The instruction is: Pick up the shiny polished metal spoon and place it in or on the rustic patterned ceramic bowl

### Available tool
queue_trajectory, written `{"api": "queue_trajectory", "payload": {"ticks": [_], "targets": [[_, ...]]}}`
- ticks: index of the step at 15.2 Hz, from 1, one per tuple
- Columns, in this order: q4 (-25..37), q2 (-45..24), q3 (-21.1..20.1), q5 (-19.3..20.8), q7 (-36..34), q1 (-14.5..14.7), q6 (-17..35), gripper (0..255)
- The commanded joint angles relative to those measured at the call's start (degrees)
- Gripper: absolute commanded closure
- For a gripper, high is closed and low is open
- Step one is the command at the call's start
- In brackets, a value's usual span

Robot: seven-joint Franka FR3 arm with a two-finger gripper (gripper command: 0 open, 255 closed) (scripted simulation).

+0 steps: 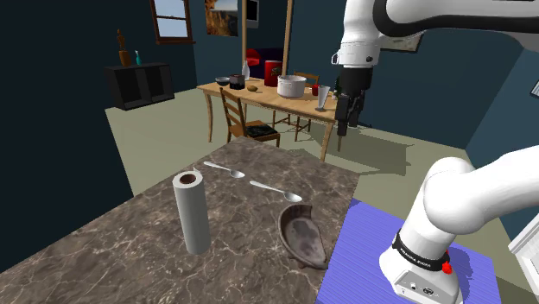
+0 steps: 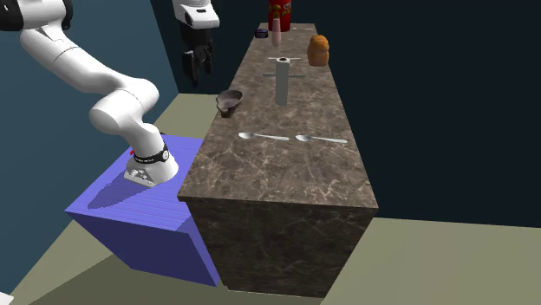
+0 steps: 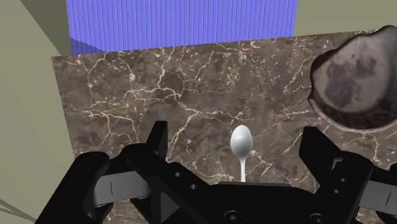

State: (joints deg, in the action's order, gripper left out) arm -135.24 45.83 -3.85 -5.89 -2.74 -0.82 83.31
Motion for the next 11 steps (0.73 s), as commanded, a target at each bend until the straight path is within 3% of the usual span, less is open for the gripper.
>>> {"api": "queue_trajectory", "payload": {"ticks": [1,11], "targets": [[0.0,0.0,0.0,0.0,0.0,0.0,0.0,0],[-2.35,-16.92,-1.37,-2.5,2.84,1.3,18.26,0]]}}
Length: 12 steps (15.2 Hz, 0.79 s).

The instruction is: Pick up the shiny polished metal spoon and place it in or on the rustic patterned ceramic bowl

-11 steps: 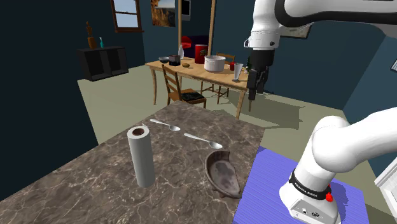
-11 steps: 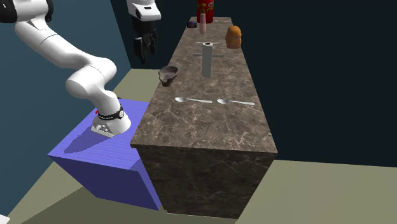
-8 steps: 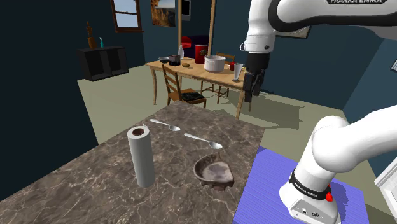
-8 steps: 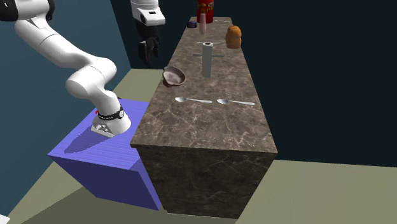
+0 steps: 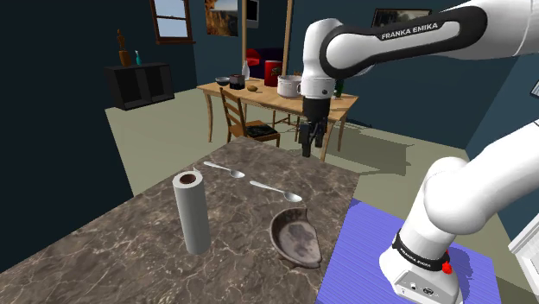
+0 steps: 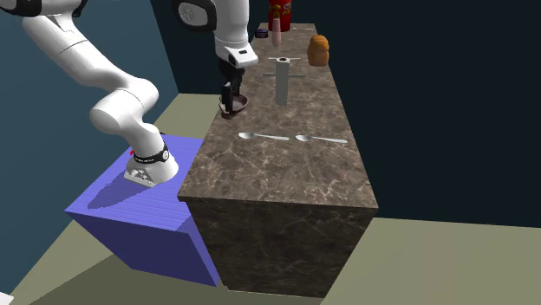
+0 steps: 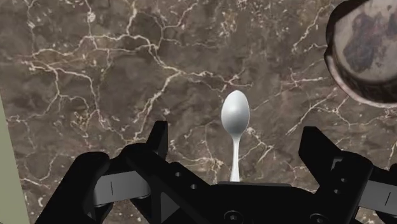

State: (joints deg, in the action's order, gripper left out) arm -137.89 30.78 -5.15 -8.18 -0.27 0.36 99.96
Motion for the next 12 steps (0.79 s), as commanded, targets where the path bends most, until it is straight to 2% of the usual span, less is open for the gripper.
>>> {"api": "queue_trajectory", "payload": {"ticks": [1,12], "targets": [[0.52,-3.87,-0.22,-0.46,0.67,0.25,3.29,0],[8.19,-27.7,-1.93,-2.45,3.68,1.84,18.37,0]]}}
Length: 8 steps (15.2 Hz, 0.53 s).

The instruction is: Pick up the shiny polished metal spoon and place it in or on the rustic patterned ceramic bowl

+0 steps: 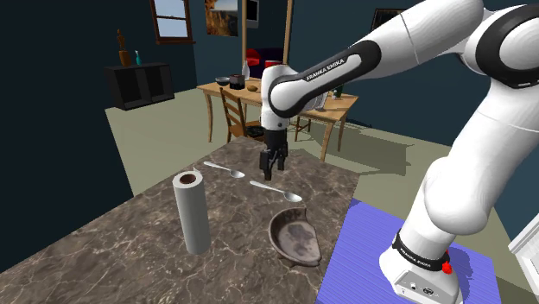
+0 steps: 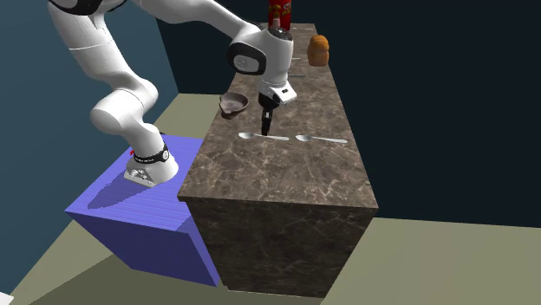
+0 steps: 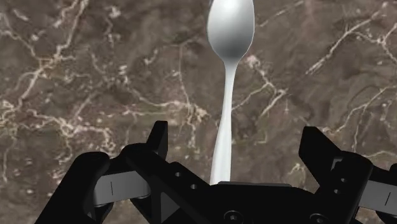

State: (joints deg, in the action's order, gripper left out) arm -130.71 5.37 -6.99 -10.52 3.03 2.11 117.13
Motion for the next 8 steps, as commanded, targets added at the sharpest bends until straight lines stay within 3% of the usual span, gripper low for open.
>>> {"api": "queue_trajectory", "payload": {"ticks": [1,8], "targets": [[1.04,-2.35,-0.1,-0.11,0.38,0.1,1.24,0],[-2.47,-4.78,-0.62,-0.63,0.58,0.58,7.24,0]]}}
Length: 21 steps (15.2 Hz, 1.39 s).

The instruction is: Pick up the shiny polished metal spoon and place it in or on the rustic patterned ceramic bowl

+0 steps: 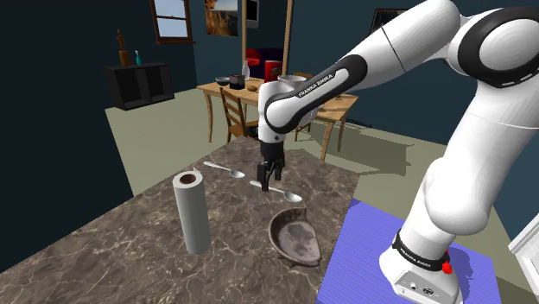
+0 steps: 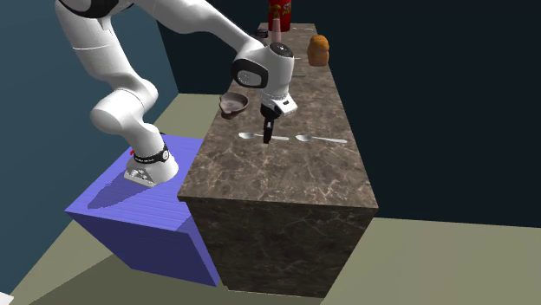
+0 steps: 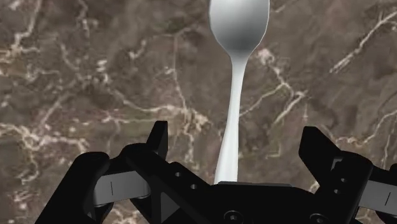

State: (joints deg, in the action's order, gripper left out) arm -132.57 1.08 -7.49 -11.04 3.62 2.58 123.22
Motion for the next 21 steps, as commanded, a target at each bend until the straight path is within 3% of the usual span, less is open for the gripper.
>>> {"api": "queue_trajectory", "payload": {"ticks": [1,8,9,18,21], "targets": [[-0.62,-0.47,-0.12,-0.11,-0.01,0.12,1.15,0],[-0.61,-0.48,-0.12,-0.11,-0.01,0.12,1.14,0],[-0.61,-0.48,-0.12,-0.11,-0.01,0.12,1.14,255],[-0.61,-0.49,-0.12,-0.11,-0.01,0.12,1.15,255],[0.3,0.95,-0.05,-0.01,-0.29,0.07,-1.18,255]]}}
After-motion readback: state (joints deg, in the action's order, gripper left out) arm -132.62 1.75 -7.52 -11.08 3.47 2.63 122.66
